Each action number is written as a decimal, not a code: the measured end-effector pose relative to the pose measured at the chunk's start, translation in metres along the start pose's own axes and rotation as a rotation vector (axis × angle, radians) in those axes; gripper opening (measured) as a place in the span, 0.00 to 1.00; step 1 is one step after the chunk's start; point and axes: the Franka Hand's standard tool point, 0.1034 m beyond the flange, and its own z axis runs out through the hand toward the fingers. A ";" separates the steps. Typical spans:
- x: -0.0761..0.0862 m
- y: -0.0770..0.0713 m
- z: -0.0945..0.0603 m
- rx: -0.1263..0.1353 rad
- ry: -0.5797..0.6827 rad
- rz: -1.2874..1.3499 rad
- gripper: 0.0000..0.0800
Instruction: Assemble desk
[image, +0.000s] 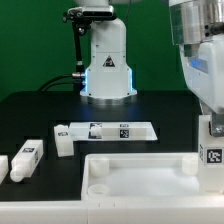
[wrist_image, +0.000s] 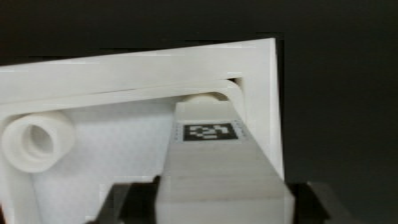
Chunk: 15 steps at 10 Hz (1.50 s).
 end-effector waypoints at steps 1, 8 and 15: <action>0.000 0.000 0.000 -0.002 0.006 -0.072 0.51; -0.014 0.000 -0.001 -0.046 0.006 -0.898 0.81; -0.012 0.001 0.000 -0.091 0.020 -1.539 0.51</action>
Offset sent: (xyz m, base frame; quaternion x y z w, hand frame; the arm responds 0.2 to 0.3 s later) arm 0.0147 0.0306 0.0057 -0.0674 -0.0607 -0.4255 0.9004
